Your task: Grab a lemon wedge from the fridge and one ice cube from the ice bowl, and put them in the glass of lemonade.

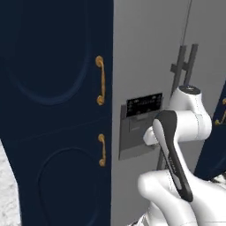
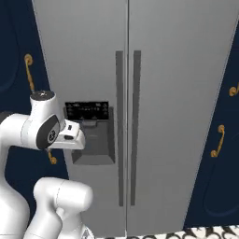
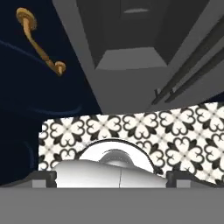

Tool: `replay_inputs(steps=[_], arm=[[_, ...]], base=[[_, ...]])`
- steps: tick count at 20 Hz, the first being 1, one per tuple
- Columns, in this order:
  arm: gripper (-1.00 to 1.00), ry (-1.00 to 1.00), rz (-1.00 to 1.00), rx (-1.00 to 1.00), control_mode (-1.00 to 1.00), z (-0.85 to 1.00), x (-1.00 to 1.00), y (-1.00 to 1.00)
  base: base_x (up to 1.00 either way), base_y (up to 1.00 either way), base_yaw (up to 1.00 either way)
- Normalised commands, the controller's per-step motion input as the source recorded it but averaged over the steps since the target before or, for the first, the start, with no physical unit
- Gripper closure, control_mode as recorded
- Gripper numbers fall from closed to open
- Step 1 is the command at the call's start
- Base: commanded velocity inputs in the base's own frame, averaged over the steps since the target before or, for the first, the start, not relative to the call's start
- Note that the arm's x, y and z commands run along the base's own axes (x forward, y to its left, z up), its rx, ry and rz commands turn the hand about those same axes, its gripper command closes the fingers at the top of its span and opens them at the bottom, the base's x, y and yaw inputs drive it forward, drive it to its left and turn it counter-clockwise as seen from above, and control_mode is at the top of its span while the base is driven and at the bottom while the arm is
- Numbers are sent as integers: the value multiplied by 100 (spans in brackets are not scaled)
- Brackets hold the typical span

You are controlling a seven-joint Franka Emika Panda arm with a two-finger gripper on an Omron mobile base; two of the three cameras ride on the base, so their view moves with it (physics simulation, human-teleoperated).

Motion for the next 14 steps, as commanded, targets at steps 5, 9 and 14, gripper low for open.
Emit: replay_inputs(steps=[5,9,14], arm=[[-100,0,0,0,100,0,0,0],[-100,0,0,0,100,0,0,0],[-100,0,0,0,100,0,0,0]], base=[[46,-87,11],[12,-59,27],[-43,-24,17]])
